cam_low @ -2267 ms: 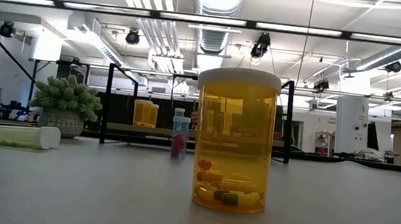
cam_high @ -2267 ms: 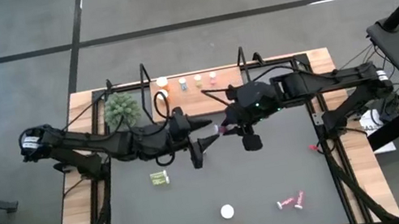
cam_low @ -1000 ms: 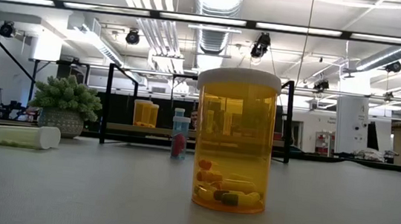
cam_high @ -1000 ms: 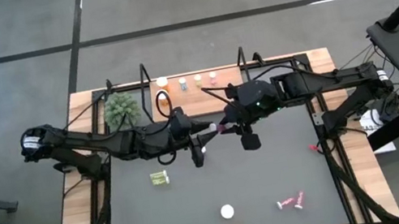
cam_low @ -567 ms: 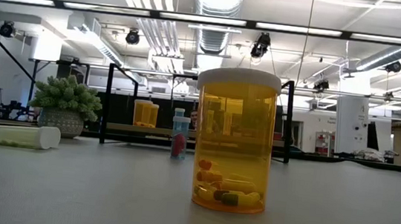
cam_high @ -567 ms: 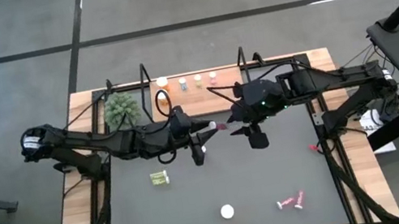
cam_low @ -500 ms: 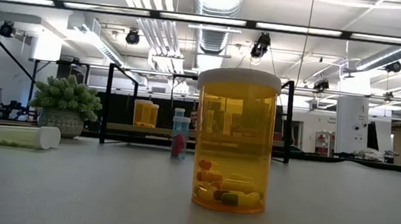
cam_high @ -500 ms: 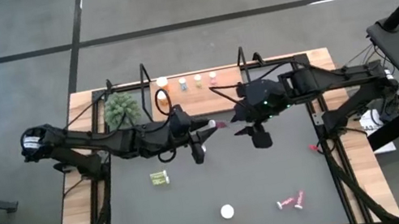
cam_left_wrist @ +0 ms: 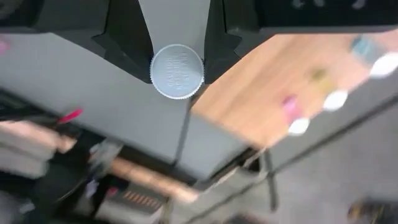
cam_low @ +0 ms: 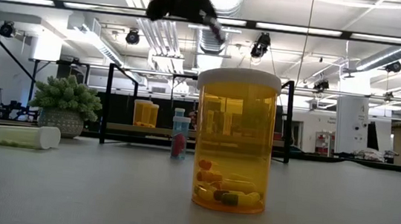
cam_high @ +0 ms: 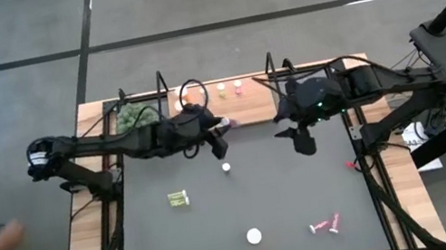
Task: Pick and place medicine bottles onto shelf by color
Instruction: Put the right blue pill bottle on the shelf aligned with the other blue pill bottle
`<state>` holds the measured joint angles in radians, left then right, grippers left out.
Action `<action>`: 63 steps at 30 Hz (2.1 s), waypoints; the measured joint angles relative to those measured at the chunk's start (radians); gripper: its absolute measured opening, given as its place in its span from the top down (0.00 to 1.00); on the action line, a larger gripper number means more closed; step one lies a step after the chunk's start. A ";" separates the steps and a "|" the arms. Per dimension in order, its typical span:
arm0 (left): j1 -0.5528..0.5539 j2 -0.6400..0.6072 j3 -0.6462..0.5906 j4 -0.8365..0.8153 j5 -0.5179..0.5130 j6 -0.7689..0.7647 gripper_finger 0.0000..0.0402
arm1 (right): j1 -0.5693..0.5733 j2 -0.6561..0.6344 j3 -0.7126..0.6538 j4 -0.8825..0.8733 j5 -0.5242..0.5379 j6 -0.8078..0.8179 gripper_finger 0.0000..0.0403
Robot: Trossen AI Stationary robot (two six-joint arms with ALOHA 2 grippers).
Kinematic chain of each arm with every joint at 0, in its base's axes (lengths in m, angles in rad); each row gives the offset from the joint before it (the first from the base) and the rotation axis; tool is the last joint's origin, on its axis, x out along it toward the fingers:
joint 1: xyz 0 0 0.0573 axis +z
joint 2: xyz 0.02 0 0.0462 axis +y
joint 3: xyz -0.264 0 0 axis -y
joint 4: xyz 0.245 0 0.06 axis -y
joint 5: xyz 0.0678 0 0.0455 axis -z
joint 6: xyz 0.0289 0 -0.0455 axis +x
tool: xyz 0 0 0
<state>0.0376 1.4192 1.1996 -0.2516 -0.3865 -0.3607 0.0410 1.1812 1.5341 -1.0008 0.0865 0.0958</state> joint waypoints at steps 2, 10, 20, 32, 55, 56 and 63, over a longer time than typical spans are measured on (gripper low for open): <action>0.032 0.017 -0.001 -0.052 0.018 -0.024 0.72 | 0.000 -0.012 0.000 -0.001 0.032 0.010 0.50; 0.137 0.092 -0.001 -0.128 0.051 -0.024 0.72 | 0.000 -0.025 0.000 0.000 0.110 0.027 0.50; 0.240 0.173 -0.003 -0.159 0.053 0.133 0.72 | 0.000 0.009 -0.001 0.003 0.138 0.043 0.50; 0.342 0.259 -0.002 -0.182 0.102 0.272 0.72 | -0.002 0.017 -0.001 0.011 0.366 0.060 0.50; 0.428 0.273 -0.002 -0.162 0.161 0.369 0.72 | -0.021 0.011 -0.001 0.125 0.388 0.007 0.50; 0.429 0.273 -0.002 -0.158 0.162 0.370 0.72 | -0.023 0.011 -0.001 0.124 0.388 0.007 0.50; 0.435 0.273 -0.003 -0.146 0.203 0.376 0.72 | -0.047 0.011 -0.001 0.124 0.388 -0.004 0.50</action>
<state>0.4723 1.6924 1.1961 -0.3974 -0.1837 0.0155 -0.0056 1.1927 1.5333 -0.8764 0.4744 0.0917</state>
